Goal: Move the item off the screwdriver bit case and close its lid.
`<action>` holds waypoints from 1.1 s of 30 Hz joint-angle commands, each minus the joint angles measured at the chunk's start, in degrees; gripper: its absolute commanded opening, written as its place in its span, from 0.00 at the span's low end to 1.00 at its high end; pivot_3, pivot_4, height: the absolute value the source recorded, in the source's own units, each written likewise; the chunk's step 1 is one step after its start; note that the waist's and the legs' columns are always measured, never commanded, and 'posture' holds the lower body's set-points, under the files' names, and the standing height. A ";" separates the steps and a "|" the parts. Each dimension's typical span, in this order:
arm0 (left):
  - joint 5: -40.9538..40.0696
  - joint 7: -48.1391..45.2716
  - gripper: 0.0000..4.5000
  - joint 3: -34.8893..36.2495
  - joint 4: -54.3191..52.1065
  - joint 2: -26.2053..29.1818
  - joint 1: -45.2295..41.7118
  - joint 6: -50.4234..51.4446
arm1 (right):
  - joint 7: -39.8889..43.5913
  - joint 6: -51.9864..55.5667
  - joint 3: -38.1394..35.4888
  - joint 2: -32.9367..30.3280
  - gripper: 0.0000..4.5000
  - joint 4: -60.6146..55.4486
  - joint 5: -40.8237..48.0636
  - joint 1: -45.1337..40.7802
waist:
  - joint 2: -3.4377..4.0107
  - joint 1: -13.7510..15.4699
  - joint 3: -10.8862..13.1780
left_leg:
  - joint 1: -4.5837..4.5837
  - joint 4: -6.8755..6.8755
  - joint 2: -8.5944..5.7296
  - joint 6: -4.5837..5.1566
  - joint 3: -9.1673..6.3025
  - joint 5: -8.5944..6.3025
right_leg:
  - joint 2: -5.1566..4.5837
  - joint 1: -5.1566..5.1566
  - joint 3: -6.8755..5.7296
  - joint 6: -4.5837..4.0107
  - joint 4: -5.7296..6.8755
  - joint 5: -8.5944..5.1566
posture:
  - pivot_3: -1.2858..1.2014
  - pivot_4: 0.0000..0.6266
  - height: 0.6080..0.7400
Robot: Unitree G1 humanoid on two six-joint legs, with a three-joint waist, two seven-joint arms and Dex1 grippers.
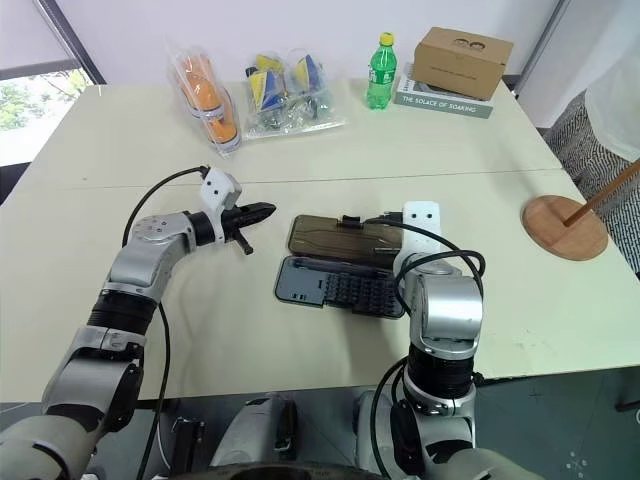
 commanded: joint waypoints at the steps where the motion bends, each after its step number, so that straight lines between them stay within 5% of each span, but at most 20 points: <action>1: 0.26 -0.40 0.00 0.08 -1.28 0.00 -0.55 -1.45 | 0.99 0.39 1.63 0.08 0.01 -1.47 1.02 -1.54 | 0.00 0.05 0.00 | 0.00 0.00 0.00 0.00 0.00 0.00 | 0.00 0.00 0.00 0.00 0.00 0.00 | 0.52 0.24 1.00; 33: -0.30 2.26 0.00 1.11 -7.48 0.47 3.92 0.66 | 5.37 0.39 8.24 -8.36 0.01 3.01 9.48 -2.77 | 0.00 0.13 0.00 | -0.01 0.00 0.00 0.00 -0.01 0.00 | -0.02 0.00 0.00 0.00 0.00 0.00 | 0.52 0.24 1.00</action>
